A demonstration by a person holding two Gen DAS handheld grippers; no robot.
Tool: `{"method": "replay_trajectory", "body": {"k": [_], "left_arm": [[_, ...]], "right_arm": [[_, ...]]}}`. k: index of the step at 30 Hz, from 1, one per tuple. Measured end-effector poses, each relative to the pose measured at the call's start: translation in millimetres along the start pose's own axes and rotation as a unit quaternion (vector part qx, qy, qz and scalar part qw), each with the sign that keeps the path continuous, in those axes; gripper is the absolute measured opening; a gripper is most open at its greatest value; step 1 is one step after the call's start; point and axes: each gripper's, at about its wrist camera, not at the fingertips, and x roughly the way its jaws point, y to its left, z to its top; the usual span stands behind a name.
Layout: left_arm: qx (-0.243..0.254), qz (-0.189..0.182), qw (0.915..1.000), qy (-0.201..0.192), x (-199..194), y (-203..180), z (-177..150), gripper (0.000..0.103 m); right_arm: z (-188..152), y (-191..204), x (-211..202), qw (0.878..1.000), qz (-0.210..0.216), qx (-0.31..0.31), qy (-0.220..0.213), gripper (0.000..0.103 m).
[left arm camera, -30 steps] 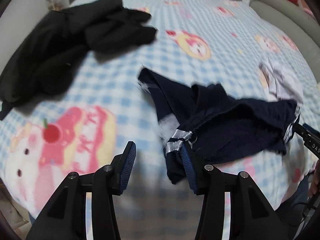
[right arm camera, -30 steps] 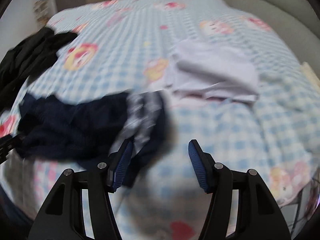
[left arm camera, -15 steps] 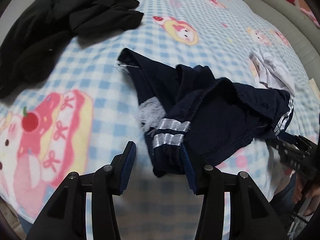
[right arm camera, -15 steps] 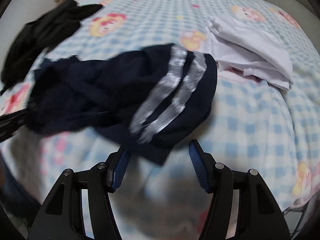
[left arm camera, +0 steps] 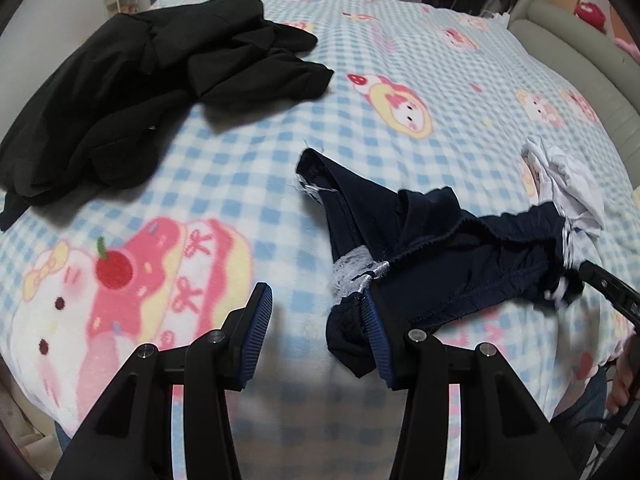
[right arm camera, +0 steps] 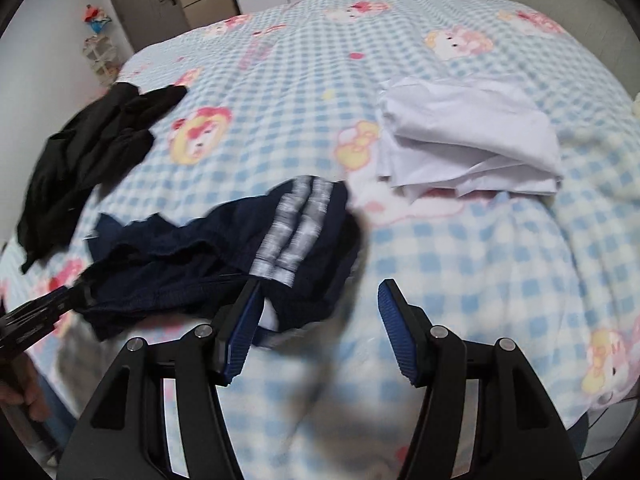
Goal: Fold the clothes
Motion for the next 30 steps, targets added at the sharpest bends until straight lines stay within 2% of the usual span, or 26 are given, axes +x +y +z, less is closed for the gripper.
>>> {"method": "replay_trajectory", "body": {"k": [2, 4, 7, 10, 11, 12, 13, 14, 15, 16, 19, 22, 24, 25, 28, 30], "left_arm": [[-0.004, 0.007, 0.9999, -0.006, -2.7, 3.0, 1.3, 0.048], [-0.007, 0.009, 0.9999, -0.01, -4.1, 3.7, 2.3, 0.048], [-0.001, -0.001, 1.0, -0.007, -0.9, 1.5, 3.4, 0.048], [0.008, -0.004, 1.0, 0.004, 6.9, -2.2, -0.9, 0.048], [0.009, -0.003, 0.9999, 0.01, 10.5, -2.5, -2.9, 0.048], [0.011, -0.002, 0.9998, 0.015, 14.0, -2.8, -5.0, 0.048], [0.012, -0.002, 0.9997, 0.022, 17.8, -2.6, -6.6, 0.043], [0.012, -0.007, 0.9995, 0.03, 22.1, -1.1, -7.3, 0.034], [0.012, -0.013, 0.9992, 0.036, 25.3, -0.1, -7.4, 0.01], [0.016, -0.021, 0.999, 0.034, 24.9, -1.6, -3.8, 0.008], [0.055, -0.023, 0.9982, 0.002, 12.2, -15.6, 25.5, 0.006], [0.088, -0.039, 0.9928, -0.071, -28.9, -34.7, 80.5, 0.006], [0.114, -0.041, 0.9821, -0.144, -76.3, -50.5, 117.4, 0.006], [0.118, -0.045, 0.9781, -0.166, -93.4, -53.5, 126.4, 0.006], [0.108, -0.06, 0.9784, -0.166, -102.9, -49.1, 118.7, 0.006], [0.101, -0.069, 0.9785, -0.166, -109.2, -46.2, 113.5, 0.007]], "right_arm": [[-1.9, 9.7, -9.3, 1.0, 0.01, -0.016, -0.003, 0.061], [-2.9, 20.1, -12.3, 0.999, 0.0, -0.031, -0.012, 0.061], [-5.9, 26.3, 17.7, 0.998, -0.006, -0.053, 0.023, 0.063], [-13.0, 32.4, 53.3, 0.995, -0.017, -0.074, 0.067, 0.061], [-13.6, 32.0, 59.7, 0.995, -0.024, -0.072, 0.066, 0.06], [-13.6, 31.0, 64.7, 0.995, -0.031, -0.068, 0.062, 0.057], [-10.0, 27.6, 65.0, 0.996, -0.03, -0.056, 0.059, 0.049], [-5.6, 23.6, 64.2, 0.997, -0.026, -0.043, 0.057, 0.033], [-1.2, 19.6, 63.4, 0.998, -0.022, -0.029, 0.055, 0.011], [5.8, 19.0, 58.4, 0.998, -0.02, -0.033, 0.047, 0.005], [35.2, 20.4, 37.6, 0.998, -0.019, -0.054, 0.012, 0.004], [82.5, 24.0, 3.9, 0.997, -0.023, -0.064, -0.045, 0.004], [114.3, 26.6, -29.0, 0.994, -0.022, -0.056, -0.096, 0.004], [126.9, 28.0, -49.5, 0.991, -0.019, -0.052, -0.124, 0.004], [152.9, 34.5, -116.1, 0.977, -0.005, -0.044, -0.208, 0.004], [150.3, 39.5, -153.1, 0.966, -0.001, -0.044, -0.254, 0.004]]}}
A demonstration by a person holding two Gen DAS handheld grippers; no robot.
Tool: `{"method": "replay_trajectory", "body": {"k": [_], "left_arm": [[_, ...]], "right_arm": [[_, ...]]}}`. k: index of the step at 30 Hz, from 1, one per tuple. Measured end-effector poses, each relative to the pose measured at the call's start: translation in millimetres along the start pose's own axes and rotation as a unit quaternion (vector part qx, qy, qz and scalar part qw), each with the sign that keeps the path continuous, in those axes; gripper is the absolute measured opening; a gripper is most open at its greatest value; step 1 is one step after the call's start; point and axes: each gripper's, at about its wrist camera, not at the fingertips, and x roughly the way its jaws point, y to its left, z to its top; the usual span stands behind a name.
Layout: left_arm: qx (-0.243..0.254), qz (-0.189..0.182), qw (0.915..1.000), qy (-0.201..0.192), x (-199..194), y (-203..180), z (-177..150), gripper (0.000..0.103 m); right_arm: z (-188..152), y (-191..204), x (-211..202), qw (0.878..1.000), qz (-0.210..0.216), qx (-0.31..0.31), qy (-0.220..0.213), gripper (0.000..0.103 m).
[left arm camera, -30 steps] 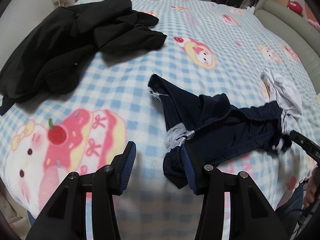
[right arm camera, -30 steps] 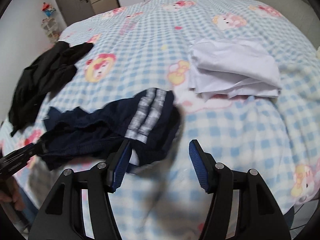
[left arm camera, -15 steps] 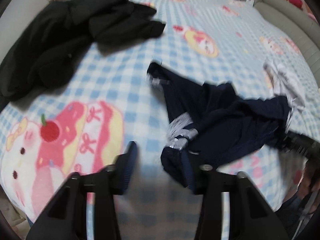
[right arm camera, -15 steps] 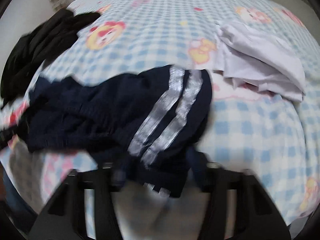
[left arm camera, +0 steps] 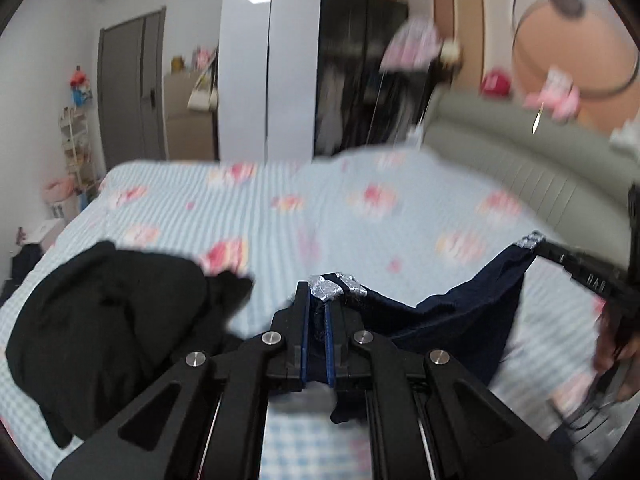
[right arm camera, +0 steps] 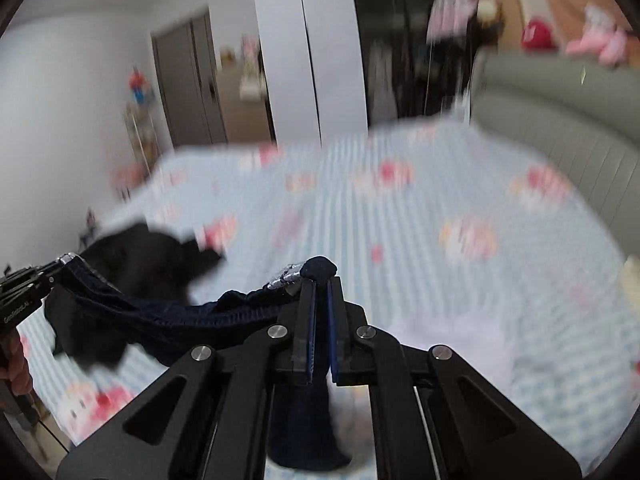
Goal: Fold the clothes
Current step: 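Lay the navy pants flat on the blanket with both grippers holding the hem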
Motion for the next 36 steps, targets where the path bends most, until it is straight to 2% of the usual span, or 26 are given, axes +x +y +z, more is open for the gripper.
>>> {"method": "replay_trajectory", "body": {"k": [2, 6, 9, 11, 12, 13, 16, 17, 18, 19, 20, 21, 22, 25, 27, 29, 30, 32, 34, 36], "left_arm": [[-0.008, -0.009, 0.9999, -0.002, -8.0, 1.0, -3.1, 0.007], [-0.024, -0.026, 0.9994, -0.005, -24.0, 3.1, -9.4, 0.009], [-0.038, -0.038, 0.9985, 0.002, -29.6, 4.9, -19.4, 0.009], [-0.061, -0.034, 0.9942, 0.081, 16.0, 7.6, -69.6, 0.009], [-0.074, -0.028, 0.9883, 0.131, 43.8, 11.8, -99.6, 0.008], [-0.087, -0.028, 0.9821, 0.164, 62.2, 15.5, -121.3, 0.008], [-0.156, -0.038, 0.9578, 0.238, 93.2, 30.1, -176.8, 0.009], [-0.174, -0.042, 0.9513, 0.251, 96.5, 33.8, -189.2, 0.009], [-0.176, -0.046, 0.9533, 0.241, 89.1, 34.2, -189.8, 0.014], [-0.181, -0.052, 0.9546, 0.231, 82.5, 36.1, -189.7, 0.025], [-0.191, -0.062, 0.9543, 0.221, 77.9, 41.4, -188.0, 0.031], [-0.202, -0.071, 0.9537, 0.211, 73.2, 46.8, -186.3, 0.042], [-0.212, -0.081, 0.9528, 0.202, 68.6, 52.1, -184.7, 0.043], [-0.243, -0.107, 0.9478, 0.177, 57.7, 68.4, -179.2, 0.043], [-0.266, -0.113, 0.9368, 0.197, 75.2, 78.9, -176.5, 0.043], [-0.282, -0.126, 0.9249, 0.221, 90.0, 79.1, -181.2, 0.043], [-0.29, -0.136, 0.9195, 0.228, 95.3, 76.2, -183.2, 0.043], [-0.304, -0.156, 0.908, 0.243, 105.7, 70.4, -187.1, 0.043], [-0.315, -0.173, 0.8972, 0.257, 115.4, 64.4, -191.0, 0.041], [-0.313, -0.175, 0.8964, 0.26, 119.8, 58.0, -194.2, 0.038]], "right_arm": [[15.3, 4.4, -33.9, 0.999, 0.002, 0.0, -0.047, 0.004], [-58.6, -3.5, -12.7, 0.999, 0.003, 0.024, 0.045, 0.004], [-117.8, -10.0, 6.5, 0.992, 0.003, 0.043, 0.121, 0.004], [-157.3, -14.4, 19.3, 0.984, 0.004, 0.055, 0.171, 0.004], [-177.1, -16.5, 25.7, 0.979, 0.004, 0.061, 0.196, 0.004], [-196.9, -18.7, 32.1, 0.973, 0.004, 0.068, 0.221, 0.004], [-246.4, -21.8, 53.6, 0.952, 0.013, 0.078, 0.297, 0.005], [-254.5, -21.9, 54.2, 0.948, 0.021, 0.08, 0.308, 0.005], [-261.1, -21.7, 53.9, 0.944, 0.03, 0.081, 0.317, 0.005], [-267.7, -21.5, 53.6, 0.941, 0.04, 0.082, 0.326, 0.006], [-267.3, -20.8, 49.9, 0.942, 0.045, 0.077, 0.325, 0.014], [-265.2, -20.0, 45.4, 0.944, 0.048, 0.07, 0.32, 0.019], [-263.0, -19.3, 40.9, 0.945, 0.052, 0.064, 0.315, 0.019], [-246.4, -23.9, 34.2, 0.953, 0.05, 0.079, 0.287, 0.019], [-239.4, -30.9, 36.3, 0.957, 0.041, 0.097, 0.272, 0.02], [-239.9, -38.6, 54.1, 0.952, 0.046, 0.121, 0.279, 0.025], [-240.4, -42.5, 63.6, 0.948, 0.05, 0.134, 0.283, 0.035], [-244.0, -48.6, 75.6, 0.939, 0.076, 0.162, 0.294, 0.045], [-249.5, -50.7, 86.4, 0.931, 0.084, 0.181, 0.306, 0.045], [-257.4, -53.5, 96.8, 0.924, 0.082, 0.197, 0.317, 0.045]]}}
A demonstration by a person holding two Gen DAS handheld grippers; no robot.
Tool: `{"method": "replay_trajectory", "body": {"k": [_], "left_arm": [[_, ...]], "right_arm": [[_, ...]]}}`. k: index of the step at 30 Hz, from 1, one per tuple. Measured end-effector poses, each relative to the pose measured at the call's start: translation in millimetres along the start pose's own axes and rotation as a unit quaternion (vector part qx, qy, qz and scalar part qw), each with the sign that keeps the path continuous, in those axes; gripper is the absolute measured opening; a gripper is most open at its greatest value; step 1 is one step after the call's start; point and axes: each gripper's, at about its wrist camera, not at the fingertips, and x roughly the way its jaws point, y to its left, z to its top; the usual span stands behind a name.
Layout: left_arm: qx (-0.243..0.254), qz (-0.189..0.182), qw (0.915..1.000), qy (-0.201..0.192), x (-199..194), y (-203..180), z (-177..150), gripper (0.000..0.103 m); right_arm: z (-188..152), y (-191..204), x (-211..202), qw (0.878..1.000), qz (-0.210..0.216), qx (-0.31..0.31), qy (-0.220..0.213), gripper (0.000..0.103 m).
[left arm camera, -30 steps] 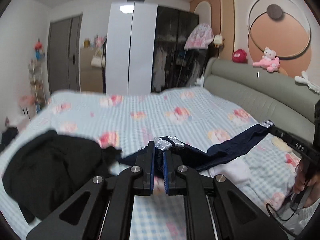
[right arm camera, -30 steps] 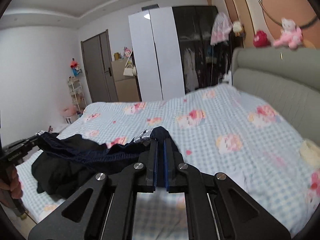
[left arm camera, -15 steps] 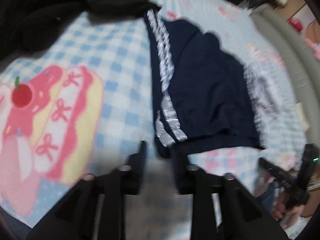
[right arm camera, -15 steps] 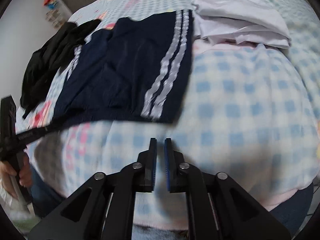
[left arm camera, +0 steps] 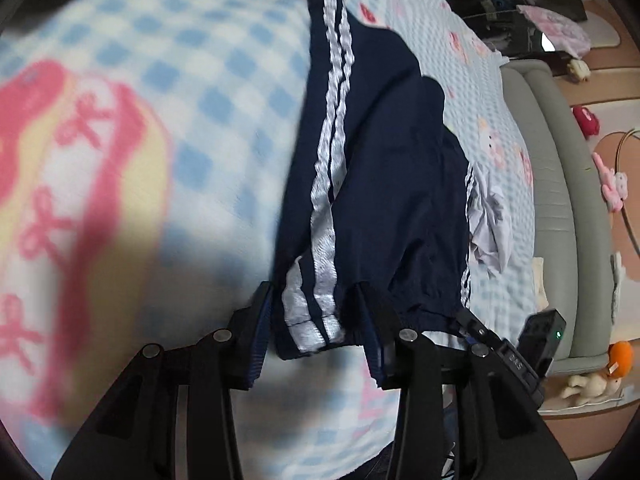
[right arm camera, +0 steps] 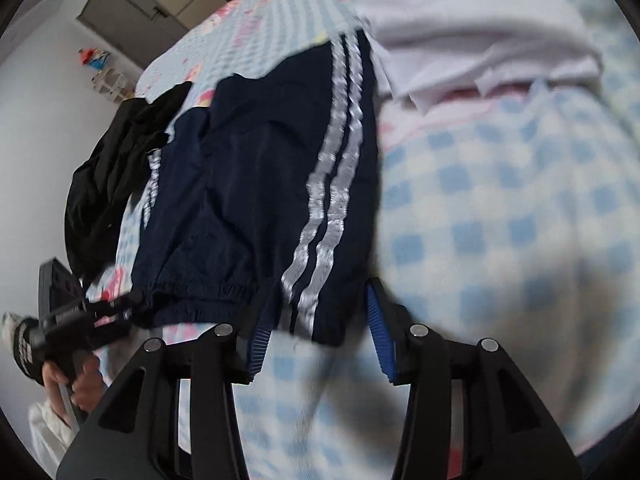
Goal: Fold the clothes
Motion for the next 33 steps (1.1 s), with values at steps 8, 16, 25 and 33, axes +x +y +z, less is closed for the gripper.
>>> {"method": "replay_trajectory", "body": {"k": [8, 16, 25, 33], "left_arm": [[0.038, 0.033, 0.9985, -0.018, -13.0, -19.7, -9.6, 0.012], [0.098, 0.029, 0.9947, -0.013, -39.7, -33.2, -40.1, 0.012], [0.138, 0.048, 0.9865, 0.073, -26.2, -16.9, -73.6, 0.017], [0.103, 0.02, 0.9945, 0.0, -62.9, -2.1, -33.3, 0.036]], "right_arm": [[-12.8, 11.0, -6.7, 1.0, 0.005, 0.006, -0.011, 0.009], [-47.1, 12.9, -66.1, 0.999, 0.007, -0.033, -0.026, 0.008], [-67.3, -4.5, -81.6, 0.999, -0.017, -0.035, -0.009, 0.01], [-67.6, -14.7, -90.5, 0.998, -0.033, -0.045, -0.004, 0.023]]}}
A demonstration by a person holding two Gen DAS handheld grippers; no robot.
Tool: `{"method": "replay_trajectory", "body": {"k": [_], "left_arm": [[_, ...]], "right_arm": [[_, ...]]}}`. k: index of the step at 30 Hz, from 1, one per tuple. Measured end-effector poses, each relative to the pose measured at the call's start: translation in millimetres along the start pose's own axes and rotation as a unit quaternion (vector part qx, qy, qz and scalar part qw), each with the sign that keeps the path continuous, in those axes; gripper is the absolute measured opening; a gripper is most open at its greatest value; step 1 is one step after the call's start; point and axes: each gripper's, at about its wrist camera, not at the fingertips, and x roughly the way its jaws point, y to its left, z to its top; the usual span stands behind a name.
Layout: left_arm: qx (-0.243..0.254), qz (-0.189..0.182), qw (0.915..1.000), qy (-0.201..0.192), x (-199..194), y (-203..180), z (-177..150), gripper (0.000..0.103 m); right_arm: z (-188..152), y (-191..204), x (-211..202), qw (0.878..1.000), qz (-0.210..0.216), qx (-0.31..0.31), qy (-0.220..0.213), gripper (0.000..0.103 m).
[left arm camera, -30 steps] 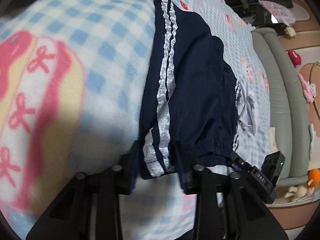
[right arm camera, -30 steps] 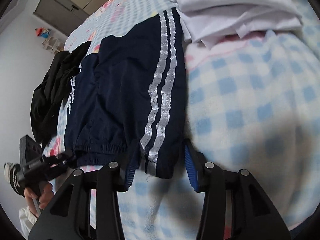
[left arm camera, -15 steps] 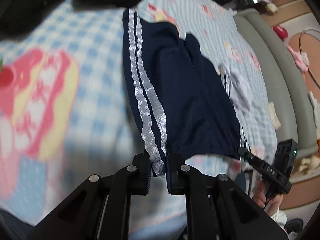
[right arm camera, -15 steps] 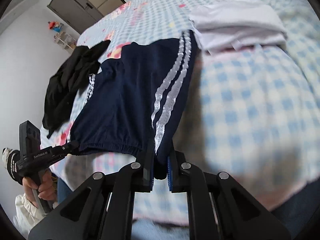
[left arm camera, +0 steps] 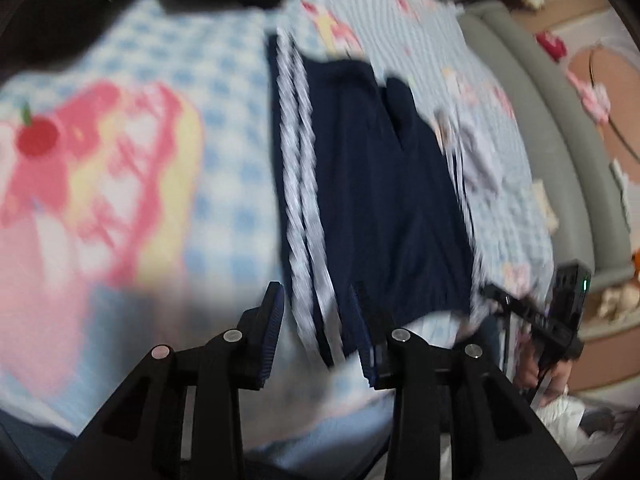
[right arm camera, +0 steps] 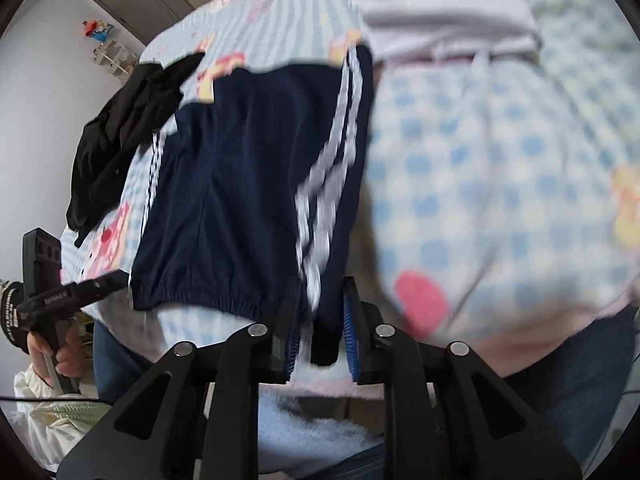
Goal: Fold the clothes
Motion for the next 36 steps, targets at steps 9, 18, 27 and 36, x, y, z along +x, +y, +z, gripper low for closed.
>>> {"method": "replay_trajectory", "body": {"k": [9, 18, 27, 36], "left_arm": [[-0.042, -0.014, 0.999, -0.006, 50.7, 17.8, 56.3, 0.027], [-0.02, 0.052, 0.9972, -0.05, 16.6, 13.5, 52.8, 0.004], [-0.03, 0.017, 0.998, -0.054, 6.9, 19.9, 23.4, 0.017], [-0.022, -0.03, 0.9993, 0.004, 19.7, 9.6, -20.8, 0.038]], "right_arm": [[63.8, -7.7, 54.3, 1.0, 0.001, 0.029, 0.009, 0.024], [70.8, 6.7, 66.8, 0.999, -0.036, 0.006, -0.008, 0.004], [58.9, -1.7, 35.1, 0.995, -0.096, -0.016, -0.025, 0.006], [15.5, -8.7, 39.0, 1.0, 0.008, 0.015, 0.026, 0.024]]}}
